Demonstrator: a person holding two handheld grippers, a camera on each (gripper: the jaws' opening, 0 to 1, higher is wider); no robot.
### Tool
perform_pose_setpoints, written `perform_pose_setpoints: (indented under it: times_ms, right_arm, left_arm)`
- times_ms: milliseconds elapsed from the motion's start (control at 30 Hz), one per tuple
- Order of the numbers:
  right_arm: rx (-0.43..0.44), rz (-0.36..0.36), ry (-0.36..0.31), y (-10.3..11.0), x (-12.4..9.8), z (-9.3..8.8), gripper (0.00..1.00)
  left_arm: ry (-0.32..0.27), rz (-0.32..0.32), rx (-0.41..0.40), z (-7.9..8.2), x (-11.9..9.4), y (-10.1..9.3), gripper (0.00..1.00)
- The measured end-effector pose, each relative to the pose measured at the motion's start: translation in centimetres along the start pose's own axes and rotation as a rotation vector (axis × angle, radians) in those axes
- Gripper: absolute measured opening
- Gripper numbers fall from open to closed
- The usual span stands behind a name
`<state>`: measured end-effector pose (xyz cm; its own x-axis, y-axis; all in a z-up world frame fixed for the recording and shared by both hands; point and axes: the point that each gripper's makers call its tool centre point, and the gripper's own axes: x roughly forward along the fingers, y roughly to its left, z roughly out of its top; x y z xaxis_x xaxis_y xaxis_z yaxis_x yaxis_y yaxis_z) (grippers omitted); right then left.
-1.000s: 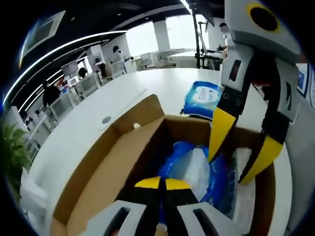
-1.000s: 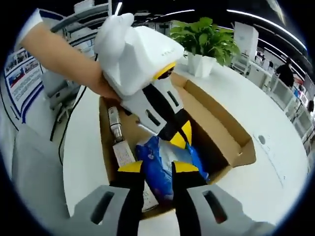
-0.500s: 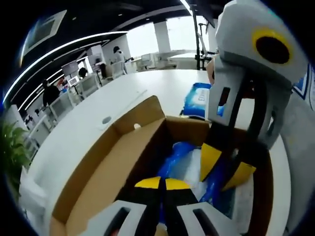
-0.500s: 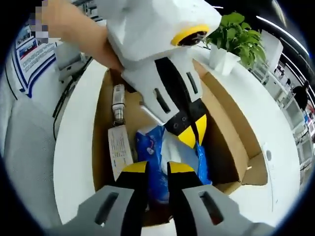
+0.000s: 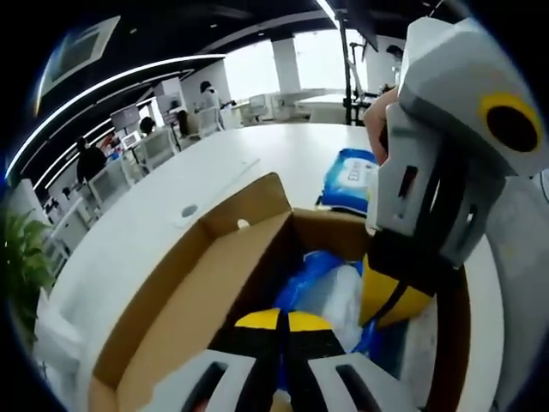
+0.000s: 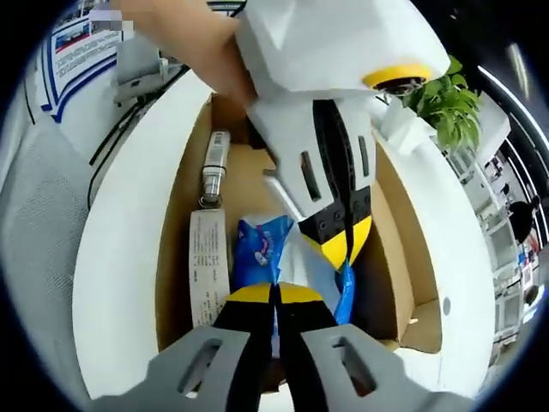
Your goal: Operate the shoe box by opening the lid, removing the specified soft item, and placing it in the target area until the item is outside and the box remains undamaged.
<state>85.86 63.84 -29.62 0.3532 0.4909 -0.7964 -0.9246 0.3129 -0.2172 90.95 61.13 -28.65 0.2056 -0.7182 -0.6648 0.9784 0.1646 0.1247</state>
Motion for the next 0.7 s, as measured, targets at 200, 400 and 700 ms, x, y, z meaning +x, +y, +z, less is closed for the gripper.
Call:
perform_pose_setpoints:
  times_ms: [200, 400, 700]
  right_arm:
    - [-0.011, -0.027, -0.016, -0.1, -0.8, 0.7, 0.00]
    - [-0.021, -0.054, -0.054, -0.1, -2.3, 2.7, 0.00]
    - [-0.089, -0.092, -0.096, -0.5, -5.5, 4.7, 0.00]
  left_arm:
    - [-0.010, 0.016, -0.005, 0.9, -1.1, 0.2, 0.00]
    - [-0.034, 0.058, -0.018, 2.3, -3.2, 0.6, 0.00]
    - [-0.041, 0.103, -0.008, 5.0, -5.8, 0.7, 0.00]
